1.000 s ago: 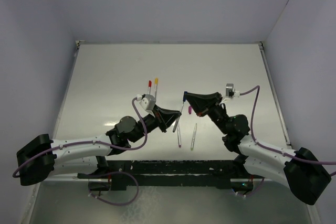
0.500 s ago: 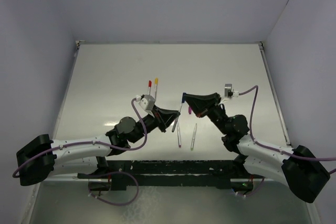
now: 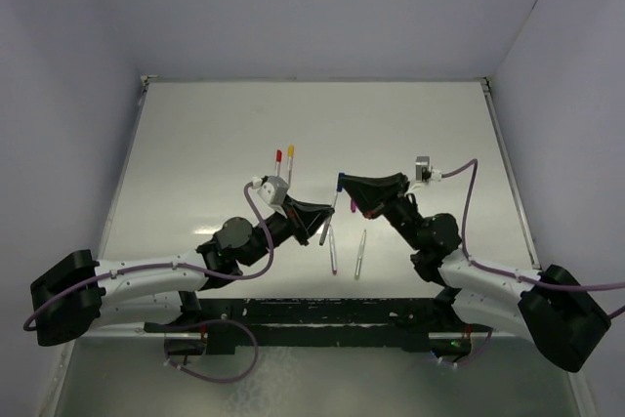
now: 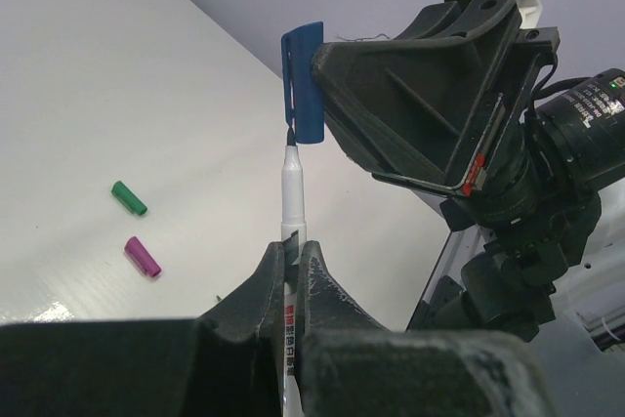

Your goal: Insert the pens into the pen caps

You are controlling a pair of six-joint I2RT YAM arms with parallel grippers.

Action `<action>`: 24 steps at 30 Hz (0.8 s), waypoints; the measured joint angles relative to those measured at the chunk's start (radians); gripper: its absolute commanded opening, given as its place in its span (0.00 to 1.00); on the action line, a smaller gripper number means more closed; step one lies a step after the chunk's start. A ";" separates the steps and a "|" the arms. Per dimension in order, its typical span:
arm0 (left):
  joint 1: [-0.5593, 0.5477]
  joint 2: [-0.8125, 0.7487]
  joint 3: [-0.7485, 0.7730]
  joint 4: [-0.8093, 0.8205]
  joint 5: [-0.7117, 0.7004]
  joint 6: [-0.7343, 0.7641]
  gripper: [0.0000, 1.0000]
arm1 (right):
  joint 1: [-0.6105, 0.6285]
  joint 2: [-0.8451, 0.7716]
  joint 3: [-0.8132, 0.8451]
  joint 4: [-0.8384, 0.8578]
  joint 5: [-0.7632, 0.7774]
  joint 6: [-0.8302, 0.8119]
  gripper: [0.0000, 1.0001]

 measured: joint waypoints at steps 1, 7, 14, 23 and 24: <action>0.000 0.000 0.000 0.000 0.000 0.000 0.00 | 0.000 -0.001 0.001 -0.002 0.000 -0.004 0.00; 0.000 -0.010 -0.005 0.000 0.008 0.000 0.00 | 0.001 -0.039 0.026 -0.044 0.000 -0.043 0.00; 0.000 -0.019 -0.005 0.001 0.012 -0.001 0.00 | 0.001 -0.060 0.037 -0.061 0.000 -0.066 0.00; 0.000 -0.023 -0.005 0.002 0.018 0.000 0.00 | 0.001 -0.032 0.037 -0.052 0.000 -0.064 0.00; 0.000 -0.023 -0.005 0.003 0.019 0.000 0.00 | 0.001 -0.029 0.037 -0.052 -0.001 -0.063 0.00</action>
